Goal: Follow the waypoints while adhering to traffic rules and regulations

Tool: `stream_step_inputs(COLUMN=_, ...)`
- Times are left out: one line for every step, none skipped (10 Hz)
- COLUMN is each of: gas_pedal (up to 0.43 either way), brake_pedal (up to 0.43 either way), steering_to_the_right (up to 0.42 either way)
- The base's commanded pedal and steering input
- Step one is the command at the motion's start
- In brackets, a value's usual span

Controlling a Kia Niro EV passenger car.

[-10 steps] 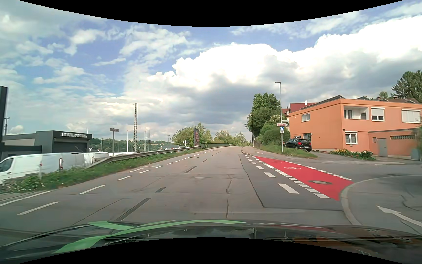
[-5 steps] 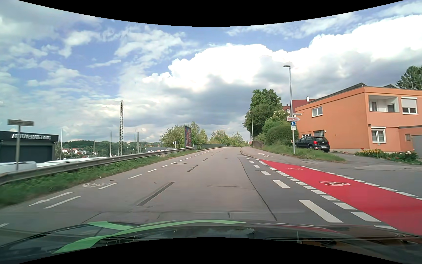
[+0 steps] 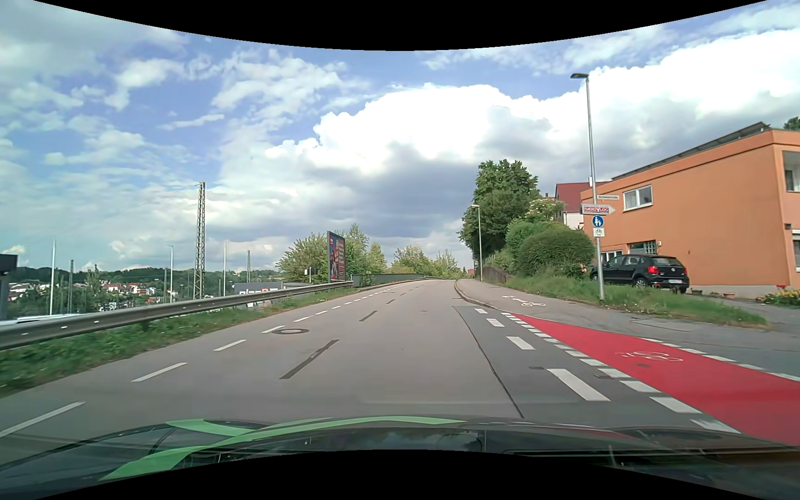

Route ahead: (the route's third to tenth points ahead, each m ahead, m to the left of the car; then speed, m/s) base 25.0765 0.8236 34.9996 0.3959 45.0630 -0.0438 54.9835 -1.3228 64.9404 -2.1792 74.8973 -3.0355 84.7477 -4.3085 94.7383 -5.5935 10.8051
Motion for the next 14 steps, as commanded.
stream_step_inputs(gas_pedal=0.157, brake_pedal=0.0, steering_to_the_right=0.007)
stream_step_inputs(gas_pedal=0.157, brake_pedal=0.0, steering_to_the_right=0.007)
stream_step_inputs(gas_pedal=0.157, brake_pedal=0.0, steering_to_the_right=0.007)
stream_step_inputs(gas_pedal=0.157, brake_pedal=0.0, steering_to_the_right=0.006)
stream_step_inputs(gas_pedal=0.157, brake_pedal=0.0, steering_to_the_right=0.006)
stream_step_inputs(gas_pedal=0.157, brake_pedal=0.0, steering_to_the_right=0.006)
stream_step_inputs(gas_pedal=0.157, brake_pedal=0.0, steering_to_the_right=0.006)
stream_step_inputs(gas_pedal=0.157, brake_pedal=0.0, steering_to_the_right=0.006)
stream_step_inputs(gas_pedal=0.157, brake_pedal=0.0, steering_to_the_right=0.006)
stream_step_inputs(gas_pedal=0.157, brake_pedal=0.0, steering_to_the_right=0.004)
stream_step_inputs(gas_pedal=0.157, brake_pedal=0.0, steering_to_the_right=0.002)
stream_step_inputs(gas_pedal=0.157, brake_pedal=0.0, steering_to_the_right=0.001)
stream_step_inputs(gas_pedal=0.169, brake_pedal=0.0, steering_to_the_right=0.001)
stream_step_inputs(gas_pedal=0.169, brake_pedal=0.0, steering_to_the_right=0.001)
